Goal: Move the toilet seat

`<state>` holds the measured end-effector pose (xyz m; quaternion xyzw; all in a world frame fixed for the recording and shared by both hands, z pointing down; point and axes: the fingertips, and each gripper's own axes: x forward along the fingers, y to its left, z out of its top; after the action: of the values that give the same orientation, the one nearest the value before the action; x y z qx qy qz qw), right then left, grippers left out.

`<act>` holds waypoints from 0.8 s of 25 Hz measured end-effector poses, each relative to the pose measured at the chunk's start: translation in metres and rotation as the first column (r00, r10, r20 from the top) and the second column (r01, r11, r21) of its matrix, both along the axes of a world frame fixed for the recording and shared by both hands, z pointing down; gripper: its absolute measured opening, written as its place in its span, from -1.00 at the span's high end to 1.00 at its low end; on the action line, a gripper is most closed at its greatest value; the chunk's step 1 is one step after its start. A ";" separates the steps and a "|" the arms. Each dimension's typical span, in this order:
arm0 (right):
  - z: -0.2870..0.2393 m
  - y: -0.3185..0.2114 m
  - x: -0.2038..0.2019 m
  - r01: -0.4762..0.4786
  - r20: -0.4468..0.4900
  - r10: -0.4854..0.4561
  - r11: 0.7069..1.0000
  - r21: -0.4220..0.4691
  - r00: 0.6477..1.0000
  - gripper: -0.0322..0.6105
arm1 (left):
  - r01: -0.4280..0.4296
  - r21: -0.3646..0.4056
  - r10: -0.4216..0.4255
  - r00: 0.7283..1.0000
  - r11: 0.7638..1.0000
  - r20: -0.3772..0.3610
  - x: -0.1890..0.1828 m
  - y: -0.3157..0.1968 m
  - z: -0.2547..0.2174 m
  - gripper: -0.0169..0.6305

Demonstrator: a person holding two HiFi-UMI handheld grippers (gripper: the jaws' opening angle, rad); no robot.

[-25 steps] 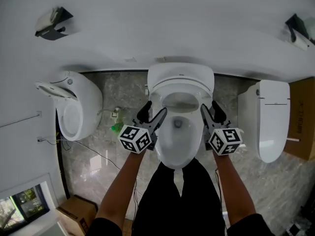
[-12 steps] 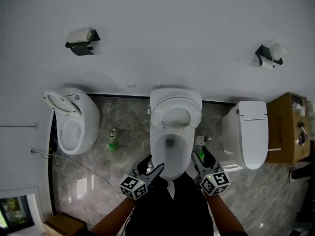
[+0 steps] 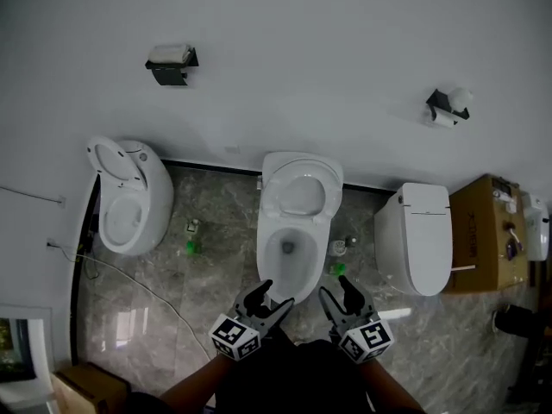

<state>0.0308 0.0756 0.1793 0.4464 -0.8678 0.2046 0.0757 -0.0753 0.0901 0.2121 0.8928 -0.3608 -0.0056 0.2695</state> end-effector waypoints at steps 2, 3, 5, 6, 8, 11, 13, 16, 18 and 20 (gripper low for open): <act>-0.010 0.022 0.006 0.022 0.019 -0.023 0.999 0.025 1.000 0.21 | 0.031 0.027 -0.030 0.999 0.999 -0.009 0.007 0.024 -0.014 0.10; -0.014 0.032 0.010 0.029 0.029 -0.030 0.999 0.035 0.999 0.21 | 0.053 0.037 -0.053 0.998 0.998 -0.021 0.011 0.036 -0.021 0.17; -0.021 0.054 0.018 0.037 0.052 -0.040 0.998 0.052 0.998 0.21 | 0.095 0.045 -0.094 0.995 0.994 -0.043 0.018 0.059 -0.033 0.27; -0.023 0.065 0.022 0.039 0.065 -0.043 0.998 0.058 0.997 0.21 | 0.112 0.043 -0.110 0.993 0.993 -0.045 0.024 0.071 -0.037 0.37; -0.027 0.089 0.032 0.037 0.092 -0.043 0.997 0.067 0.995 0.21 | 0.144 0.034 -0.143 0.989 0.989 -0.027 0.036 0.094 -0.041 0.65; -0.027 0.120 0.046 0.026 0.127 -0.035 0.997 0.068 0.991 0.22 | 0.184 0.027 -0.184 0.983 0.983 0.006 0.054 0.125 -0.044 0.89; -0.026 0.135 0.050 0.029 0.142 -0.039 0.997 0.067 0.989 0.29 | 0.189 0.046 -0.190 0.981 0.981 0.033 0.063 0.141 -0.047 0.90; -0.028 0.148 0.052 0.022 0.144 -0.033 0.997 0.071 0.989 0.48 | 0.196 0.086 -0.204 0.975 0.977 0.090 0.068 0.151 -0.053 0.90; -0.033 0.146 0.052 0.019 0.126 -0.030 0.996 0.082 0.992 0.60 | 0.200 0.102 -0.211 0.972 0.974 0.103 0.070 0.144 -0.058 0.90; -0.036 0.140 0.050 0.028 0.100 -0.036 0.996 0.079 0.994 0.73 | 0.203 0.111 -0.215 0.971 0.973 0.107 0.071 0.133 -0.061 0.90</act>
<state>0.0811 0.2152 0.1430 0.4242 -0.8848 0.1920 0.0174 -0.0048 0.2229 0.1506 0.8609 -0.4676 0.0012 0.2007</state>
